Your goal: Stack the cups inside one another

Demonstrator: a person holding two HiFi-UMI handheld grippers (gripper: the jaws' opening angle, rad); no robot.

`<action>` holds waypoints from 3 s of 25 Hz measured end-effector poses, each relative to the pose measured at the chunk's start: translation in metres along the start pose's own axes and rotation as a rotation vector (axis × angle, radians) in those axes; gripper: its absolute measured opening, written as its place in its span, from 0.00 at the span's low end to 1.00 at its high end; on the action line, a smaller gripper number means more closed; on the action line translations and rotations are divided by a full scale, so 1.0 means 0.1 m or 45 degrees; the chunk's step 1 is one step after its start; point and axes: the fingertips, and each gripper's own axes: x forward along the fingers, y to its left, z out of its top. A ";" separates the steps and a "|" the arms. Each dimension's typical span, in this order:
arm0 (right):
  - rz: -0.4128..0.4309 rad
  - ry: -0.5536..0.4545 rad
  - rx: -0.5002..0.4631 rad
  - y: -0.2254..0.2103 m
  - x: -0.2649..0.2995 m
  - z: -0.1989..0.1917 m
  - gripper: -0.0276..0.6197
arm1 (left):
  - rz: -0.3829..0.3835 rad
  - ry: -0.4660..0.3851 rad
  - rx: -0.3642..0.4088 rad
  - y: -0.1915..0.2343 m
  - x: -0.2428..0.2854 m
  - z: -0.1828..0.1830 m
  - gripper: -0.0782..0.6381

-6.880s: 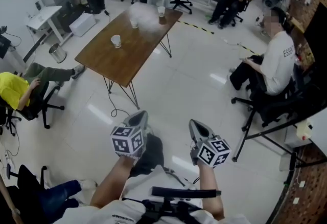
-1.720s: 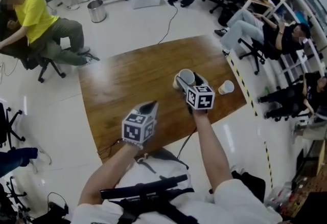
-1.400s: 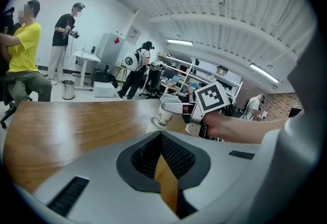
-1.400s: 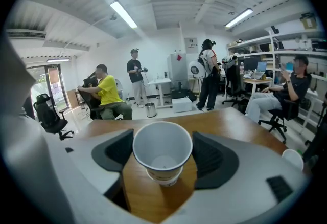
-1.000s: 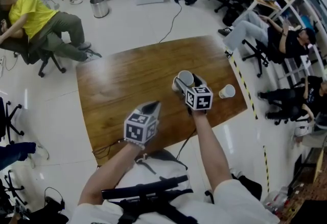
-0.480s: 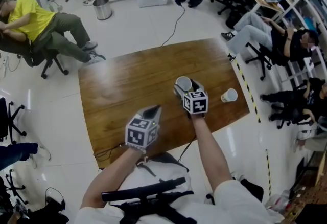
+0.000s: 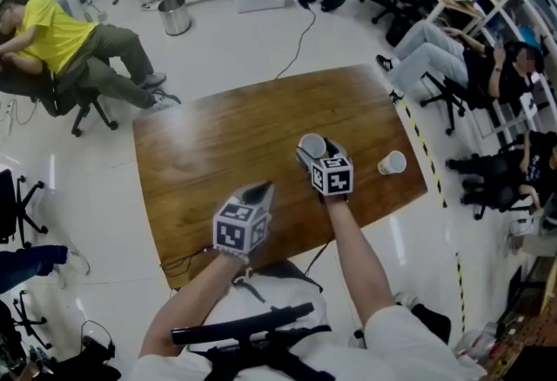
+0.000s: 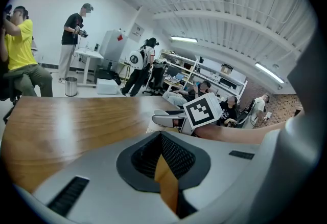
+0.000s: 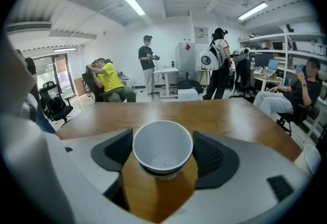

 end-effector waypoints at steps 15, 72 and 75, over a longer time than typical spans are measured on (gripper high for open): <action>-0.022 -0.121 0.157 -0.03 -0.42 0.03 0.71 | -0.032 -0.036 0.030 -0.07 -0.04 0.09 0.09; -0.598 0.071 0.342 -2.75 -1.06 -1.07 0.71 | -0.134 0.139 0.053 -0.44 0.68 -0.10 0.10; -0.598 0.077 0.340 -2.78 -1.06 -1.07 0.68 | -0.137 0.143 0.052 -0.45 0.69 -0.09 0.10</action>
